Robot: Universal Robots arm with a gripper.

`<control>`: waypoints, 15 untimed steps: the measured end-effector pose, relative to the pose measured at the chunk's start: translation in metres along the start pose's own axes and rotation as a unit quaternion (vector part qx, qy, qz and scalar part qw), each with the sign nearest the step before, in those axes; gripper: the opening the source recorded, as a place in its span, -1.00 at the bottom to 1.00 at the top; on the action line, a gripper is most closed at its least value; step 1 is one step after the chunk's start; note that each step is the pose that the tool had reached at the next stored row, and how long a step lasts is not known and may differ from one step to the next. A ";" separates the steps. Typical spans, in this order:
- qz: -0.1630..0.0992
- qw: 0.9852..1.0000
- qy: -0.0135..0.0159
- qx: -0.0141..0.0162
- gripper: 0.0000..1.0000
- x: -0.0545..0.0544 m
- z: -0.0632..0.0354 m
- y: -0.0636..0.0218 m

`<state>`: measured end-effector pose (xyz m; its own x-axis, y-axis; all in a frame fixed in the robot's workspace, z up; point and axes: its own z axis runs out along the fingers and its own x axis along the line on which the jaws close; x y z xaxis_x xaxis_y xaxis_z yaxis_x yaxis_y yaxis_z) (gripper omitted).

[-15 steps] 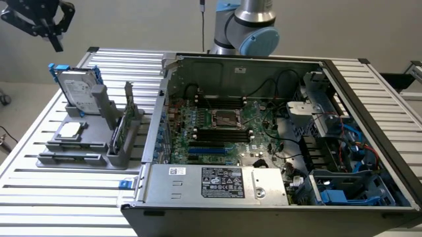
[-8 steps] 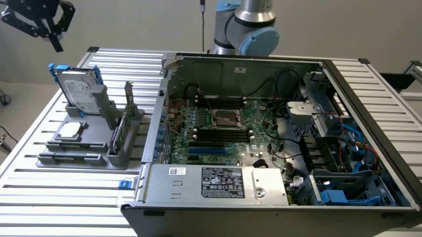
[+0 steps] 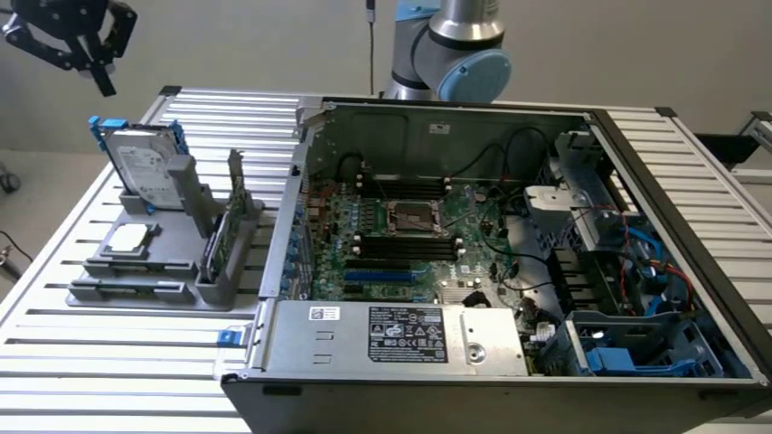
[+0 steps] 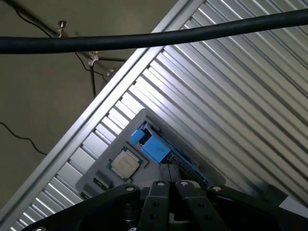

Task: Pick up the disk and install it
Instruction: 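Pick up the disk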

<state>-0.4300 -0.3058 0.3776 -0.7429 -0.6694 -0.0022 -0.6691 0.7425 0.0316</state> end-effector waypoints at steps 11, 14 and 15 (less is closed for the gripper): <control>-0.096 0.995 0.007 -0.002 -0.79 0.000 0.0046 -0.0002; -0.121 0.993 0.008 -0.002 -0.79 0.000 0.0057 -0.0001; -0.129 0.992 0.008 -0.002 -0.79 0.000 0.0060 -0.0001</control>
<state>-0.4302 -0.3058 0.3716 -0.5461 -0.8377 0.0058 -0.8370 0.5460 0.0362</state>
